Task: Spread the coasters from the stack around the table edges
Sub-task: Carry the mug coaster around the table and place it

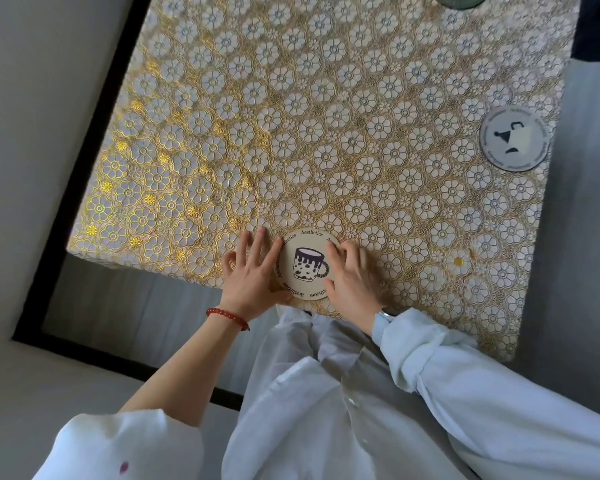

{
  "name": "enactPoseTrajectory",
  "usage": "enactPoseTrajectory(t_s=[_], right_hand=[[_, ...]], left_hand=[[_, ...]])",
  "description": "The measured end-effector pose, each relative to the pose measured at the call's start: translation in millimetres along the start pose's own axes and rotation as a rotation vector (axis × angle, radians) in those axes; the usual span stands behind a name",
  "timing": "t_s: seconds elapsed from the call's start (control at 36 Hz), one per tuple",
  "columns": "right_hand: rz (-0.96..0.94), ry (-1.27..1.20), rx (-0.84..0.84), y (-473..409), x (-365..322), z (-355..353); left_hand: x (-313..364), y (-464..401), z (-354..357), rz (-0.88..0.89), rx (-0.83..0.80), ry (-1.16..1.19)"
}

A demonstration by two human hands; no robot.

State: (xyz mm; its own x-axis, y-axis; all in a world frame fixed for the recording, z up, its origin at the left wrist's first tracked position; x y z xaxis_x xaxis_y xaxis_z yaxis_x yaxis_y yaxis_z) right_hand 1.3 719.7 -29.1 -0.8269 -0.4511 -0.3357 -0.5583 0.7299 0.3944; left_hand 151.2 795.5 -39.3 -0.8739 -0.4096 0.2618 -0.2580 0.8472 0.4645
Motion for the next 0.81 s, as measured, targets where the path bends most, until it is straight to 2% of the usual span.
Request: enactPoseTrajectory(t_s=[0.11, 0.19, 0.33, 0.61, 0.69, 0.81], right_hand=[[-0.024, 0.025, 0.035, -2.6, -2.9, -8.5], [-0.084, -0.003, 0.041, -8.9, -12.9, -13.1], [-0.207, -0.164, -0.021, -25.8, -55.0, -18.3], [-0.32, -0.162, -0.147, -63.9, -191.6, -5.4], [-0.31, -0.161, -0.14, -78.1, -238.9, 5.6], [-0.251, -0.189, -0.09, -93.0, -306.0, 22.4]], left_hand=[[0.8, -2.4, -6.5, -0.014, -0.046, 0.019], [-3.6, -2.6, -19.4, -0.061, -0.062, 0.152], [-42.7, 6.8, -45.7, -0.159, 0.127, 0.27], [-186.1, 54.5, -88.2, -0.429, 0.382, 0.345], [-237.2, 71.1, -93.8, -0.514, 0.39, 0.38], [-306.5, 91.7, -106.1, -0.524, 0.372, 0.414]])
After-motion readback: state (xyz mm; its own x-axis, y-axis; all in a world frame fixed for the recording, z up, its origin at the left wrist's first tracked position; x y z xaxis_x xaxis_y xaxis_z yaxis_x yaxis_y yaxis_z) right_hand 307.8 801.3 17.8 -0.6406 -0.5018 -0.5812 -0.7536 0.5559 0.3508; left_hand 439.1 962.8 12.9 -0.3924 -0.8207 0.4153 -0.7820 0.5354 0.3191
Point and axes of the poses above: each hand's wrist, its own y-axis away from the middle knuckle, its own z-axis out of the palm, x = y × z, the point moved 5 cm from there along -y, towards the middle knuckle, and after that the axes turned 4 degrees about x, right-handed, at the moved point
